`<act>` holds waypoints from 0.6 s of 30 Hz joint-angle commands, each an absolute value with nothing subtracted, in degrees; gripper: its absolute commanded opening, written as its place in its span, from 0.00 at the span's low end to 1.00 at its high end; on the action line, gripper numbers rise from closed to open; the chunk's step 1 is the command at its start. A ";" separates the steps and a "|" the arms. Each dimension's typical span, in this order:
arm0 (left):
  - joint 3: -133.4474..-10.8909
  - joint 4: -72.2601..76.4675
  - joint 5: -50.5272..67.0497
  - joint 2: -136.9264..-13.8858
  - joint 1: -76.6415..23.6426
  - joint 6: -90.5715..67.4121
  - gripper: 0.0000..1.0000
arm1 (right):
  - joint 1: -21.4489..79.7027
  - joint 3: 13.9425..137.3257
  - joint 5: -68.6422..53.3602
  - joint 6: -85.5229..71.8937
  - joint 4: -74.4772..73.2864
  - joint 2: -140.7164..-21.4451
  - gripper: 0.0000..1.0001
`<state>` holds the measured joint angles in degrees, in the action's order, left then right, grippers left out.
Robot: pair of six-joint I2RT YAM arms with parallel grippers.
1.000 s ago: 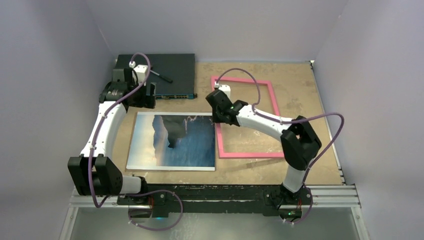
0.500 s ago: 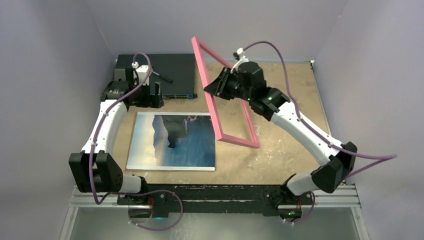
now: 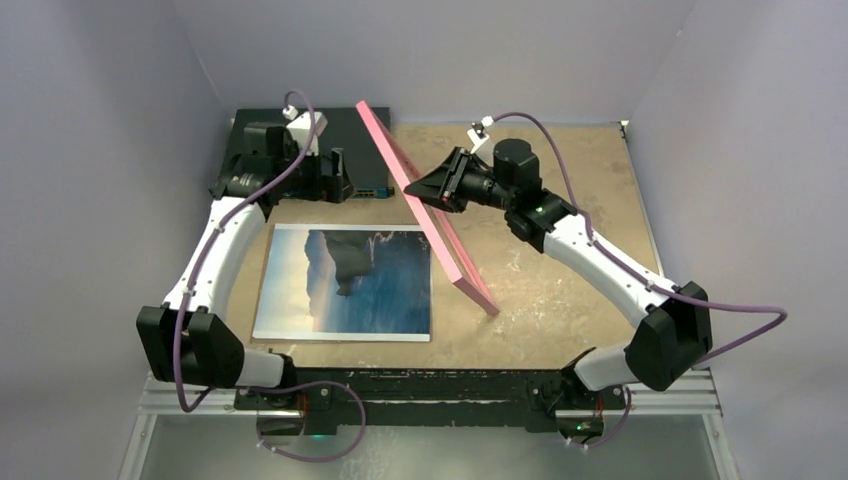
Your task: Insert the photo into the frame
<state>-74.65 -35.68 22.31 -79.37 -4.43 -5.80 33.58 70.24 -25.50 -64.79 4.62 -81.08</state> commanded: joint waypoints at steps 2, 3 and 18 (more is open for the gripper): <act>-80.19 -28.44 21.93 -78.59 -10.76 -10.69 1.00 | 32.52 67.03 -30.80 -71.08 17.62 -78.54 0.00; -80.71 -27.90 21.52 -79.37 -11.84 -11.06 1.00 | 32.27 66.52 -30.78 -71.24 17.86 -78.28 0.00; -90.54 -24.70 9.87 -89.77 -22.80 -13.61 0.99 | 25.41 68.58 -36.91 -68.20 13.17 -78.54 0.30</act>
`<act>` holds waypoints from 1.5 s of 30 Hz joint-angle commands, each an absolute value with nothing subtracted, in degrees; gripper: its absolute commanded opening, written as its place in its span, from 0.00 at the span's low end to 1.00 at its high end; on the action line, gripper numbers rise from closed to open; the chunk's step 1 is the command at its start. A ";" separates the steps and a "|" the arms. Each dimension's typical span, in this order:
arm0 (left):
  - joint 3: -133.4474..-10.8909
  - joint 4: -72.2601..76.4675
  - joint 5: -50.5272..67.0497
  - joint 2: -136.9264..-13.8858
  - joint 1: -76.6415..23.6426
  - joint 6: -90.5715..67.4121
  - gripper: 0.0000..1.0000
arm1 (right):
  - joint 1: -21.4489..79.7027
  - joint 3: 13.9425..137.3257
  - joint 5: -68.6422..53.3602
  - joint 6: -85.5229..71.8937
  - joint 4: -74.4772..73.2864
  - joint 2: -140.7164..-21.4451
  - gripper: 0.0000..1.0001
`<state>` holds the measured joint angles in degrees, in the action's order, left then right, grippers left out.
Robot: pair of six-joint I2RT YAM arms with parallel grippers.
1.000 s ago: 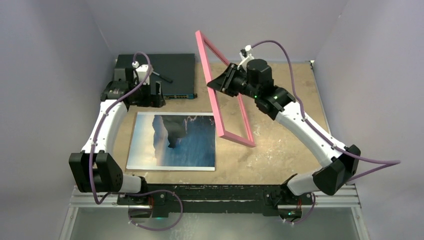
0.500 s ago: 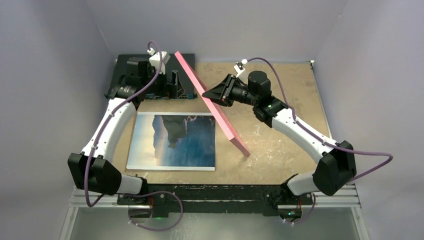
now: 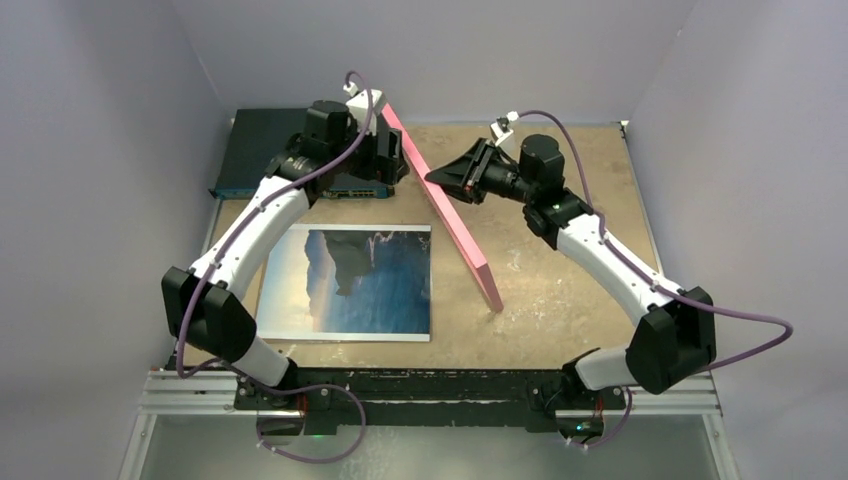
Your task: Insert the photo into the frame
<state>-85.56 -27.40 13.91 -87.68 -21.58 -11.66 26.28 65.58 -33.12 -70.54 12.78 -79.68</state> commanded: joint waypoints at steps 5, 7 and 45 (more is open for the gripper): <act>-94.87 -24.71 7.49 -93.05 -24.59 -13.20 0.98 | 23.60 68.64 -37.96 -67.37 12.15 -78.21 0.43; -96.02 -24.63 6.38 -94.13 -25.27 -13.01 0.98 | 22.94 69.27 -38.41 -66.86 11.63 -78.45 0.48; -103.04 -23.73 2.86 -102.52 -27.95 -12.14 0.97 | 22.59 108.41 -3.64 -17.88 -39.62 -94.28 0.61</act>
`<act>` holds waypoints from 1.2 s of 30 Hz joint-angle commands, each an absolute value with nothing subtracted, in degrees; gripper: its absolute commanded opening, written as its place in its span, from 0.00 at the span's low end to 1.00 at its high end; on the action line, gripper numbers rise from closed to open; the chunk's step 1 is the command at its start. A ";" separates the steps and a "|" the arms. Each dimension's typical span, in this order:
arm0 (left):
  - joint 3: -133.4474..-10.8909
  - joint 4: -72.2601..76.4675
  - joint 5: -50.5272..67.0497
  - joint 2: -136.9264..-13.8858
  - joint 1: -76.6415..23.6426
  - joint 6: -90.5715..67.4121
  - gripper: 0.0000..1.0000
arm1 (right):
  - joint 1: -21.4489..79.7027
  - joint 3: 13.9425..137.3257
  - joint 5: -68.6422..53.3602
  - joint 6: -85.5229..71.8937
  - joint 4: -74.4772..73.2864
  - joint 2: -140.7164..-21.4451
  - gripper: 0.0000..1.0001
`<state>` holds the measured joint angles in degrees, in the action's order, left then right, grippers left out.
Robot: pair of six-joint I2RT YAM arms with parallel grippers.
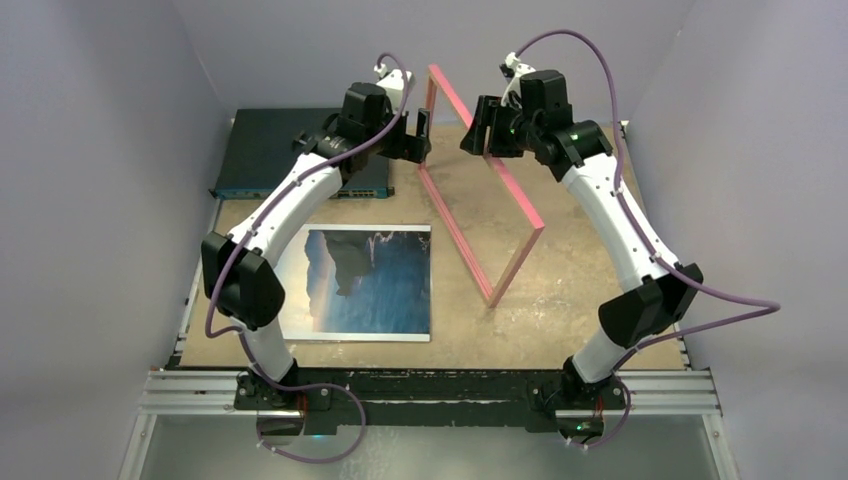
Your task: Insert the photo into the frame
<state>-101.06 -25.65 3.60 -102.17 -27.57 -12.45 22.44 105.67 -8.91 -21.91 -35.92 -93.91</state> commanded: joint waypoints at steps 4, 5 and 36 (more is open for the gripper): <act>-102.14 -23.91 1.72 -101.56 -27.87 -11.38 0.97 | 22.59 106.99 -0.10 -17.80 -40.20 -93.69 0.53; -101.67 -23.97 1.35 -101.12 -27.86 -10.98 0.97 | 22.59 106.46 1.34 -17.82 -40.07 -93.28 0.51; -75.83 -23.44 -0.41 -91.63 -21.32 -0.28 0.94 | 22.15 71.74 47.82 -14.83 -28.70 -96.44 0.00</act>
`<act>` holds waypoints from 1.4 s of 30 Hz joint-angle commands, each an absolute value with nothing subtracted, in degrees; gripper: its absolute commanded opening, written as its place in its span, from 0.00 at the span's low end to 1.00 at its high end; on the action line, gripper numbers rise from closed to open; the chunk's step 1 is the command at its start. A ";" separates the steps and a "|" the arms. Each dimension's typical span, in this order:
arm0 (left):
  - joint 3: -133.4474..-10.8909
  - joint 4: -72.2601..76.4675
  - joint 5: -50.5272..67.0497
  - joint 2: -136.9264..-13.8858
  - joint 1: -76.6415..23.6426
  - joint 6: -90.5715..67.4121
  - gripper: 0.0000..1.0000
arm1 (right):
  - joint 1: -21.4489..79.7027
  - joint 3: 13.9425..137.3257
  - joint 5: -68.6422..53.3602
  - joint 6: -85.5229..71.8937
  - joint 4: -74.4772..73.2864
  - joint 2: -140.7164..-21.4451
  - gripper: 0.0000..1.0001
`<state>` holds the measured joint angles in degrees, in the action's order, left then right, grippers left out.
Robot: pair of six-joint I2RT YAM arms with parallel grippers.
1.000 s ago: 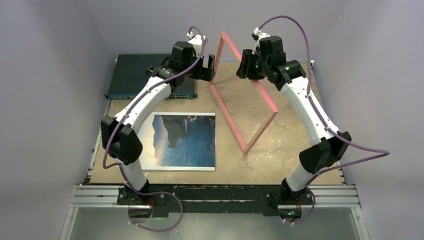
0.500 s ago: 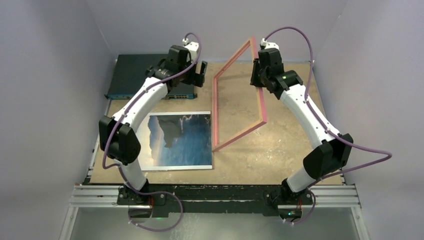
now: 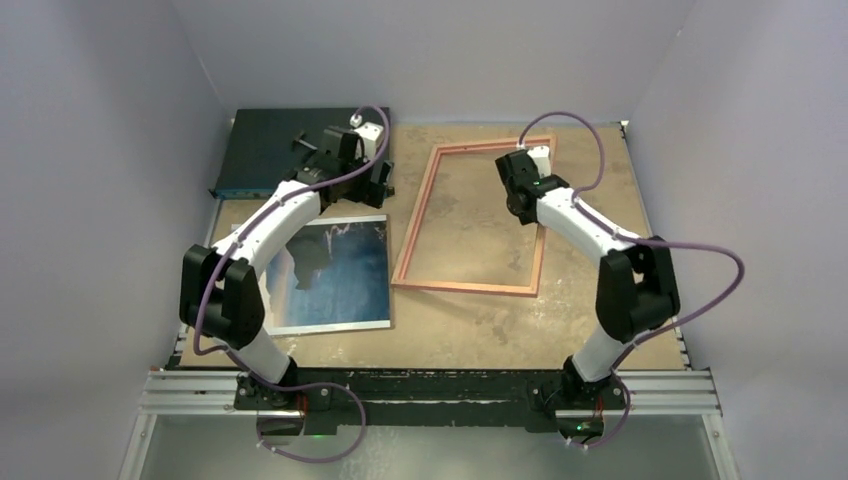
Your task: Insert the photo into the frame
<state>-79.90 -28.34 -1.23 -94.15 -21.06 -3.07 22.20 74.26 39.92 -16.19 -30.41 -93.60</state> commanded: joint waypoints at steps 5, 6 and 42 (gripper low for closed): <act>-70.54 -19.11 3.02 -93.37 -22.32 1.64 0.94 | 22.15 71.32 49.04 -15.54 -29.49 -102.22 0.00; -70.03 -18.78 3.86 -93.87 -22.50 1.89 0.93 | 22.15 71.44 49.37 -15.64 -29.85 -103.31 0.00; -65.30 -13.81 16.41 -103.74 -30.09 7.29 0.60 | 19.95 68.01 40.39 -22.49 -19.98 -100.81 0.99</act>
